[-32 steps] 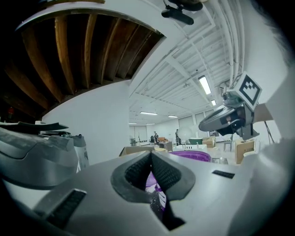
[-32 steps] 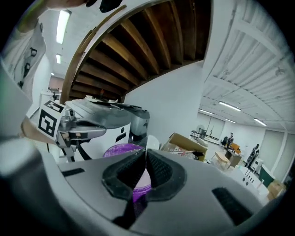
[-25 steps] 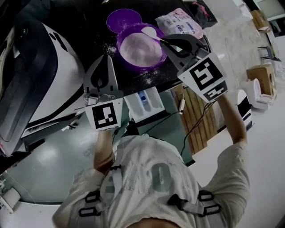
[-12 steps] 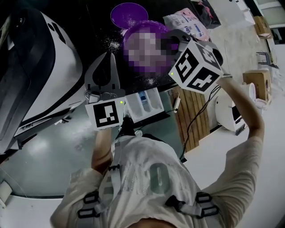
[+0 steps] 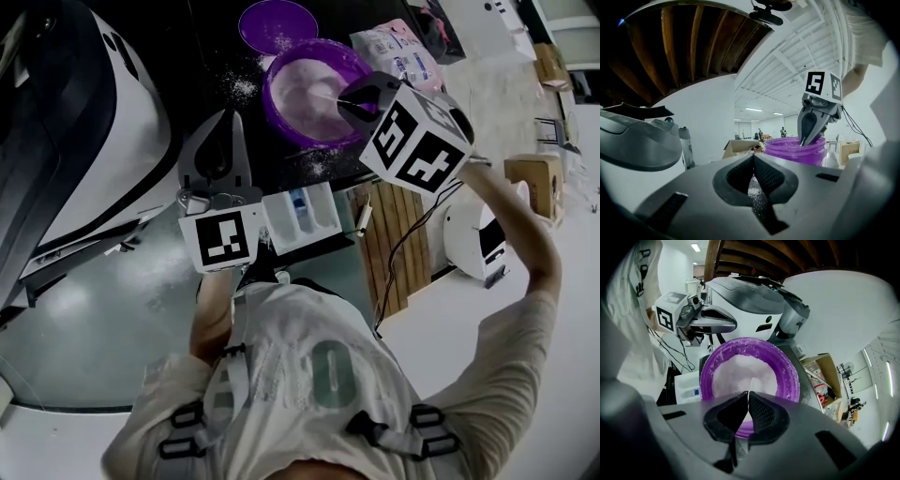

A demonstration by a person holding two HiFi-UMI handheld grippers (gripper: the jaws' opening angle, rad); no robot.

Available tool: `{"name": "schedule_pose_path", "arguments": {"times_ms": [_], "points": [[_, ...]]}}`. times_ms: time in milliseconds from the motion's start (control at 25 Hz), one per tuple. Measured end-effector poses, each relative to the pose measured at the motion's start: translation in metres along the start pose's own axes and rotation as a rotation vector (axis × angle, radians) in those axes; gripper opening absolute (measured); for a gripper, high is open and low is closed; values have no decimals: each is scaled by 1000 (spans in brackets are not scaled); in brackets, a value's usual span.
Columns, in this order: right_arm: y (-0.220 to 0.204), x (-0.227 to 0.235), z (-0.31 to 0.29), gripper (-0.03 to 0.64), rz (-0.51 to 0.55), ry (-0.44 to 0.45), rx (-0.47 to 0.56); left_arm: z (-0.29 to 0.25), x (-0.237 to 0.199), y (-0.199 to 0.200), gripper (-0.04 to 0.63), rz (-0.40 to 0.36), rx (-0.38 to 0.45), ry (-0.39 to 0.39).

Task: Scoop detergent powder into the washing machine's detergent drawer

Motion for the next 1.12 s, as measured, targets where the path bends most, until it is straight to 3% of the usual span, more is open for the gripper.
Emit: {"name": "schedule_pose_path", "arguments": {"times_ms": [400, 880, 1120], "points": [[-4, 3, 5, 11, -373, 174, 30, 2, 7, 3, 20, -5, 4, -23], [-19, 14, 13, 11, -1041, 446, 130, 5, 8, 4, 20, 6, -8, -19], [-30, 17, 17, 11, -1273, 492, 235, 8, 10, 8, 20, -26, 2, -16]]}}
Point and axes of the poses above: the fingertips, and each gripper's own axes: z backward along the fingers, x to its right, y out of its top, the point moved 7 cm from there along z, backward along the fingers, and after that the axes turned 5 degrees about -y, right-handed, at the moved point
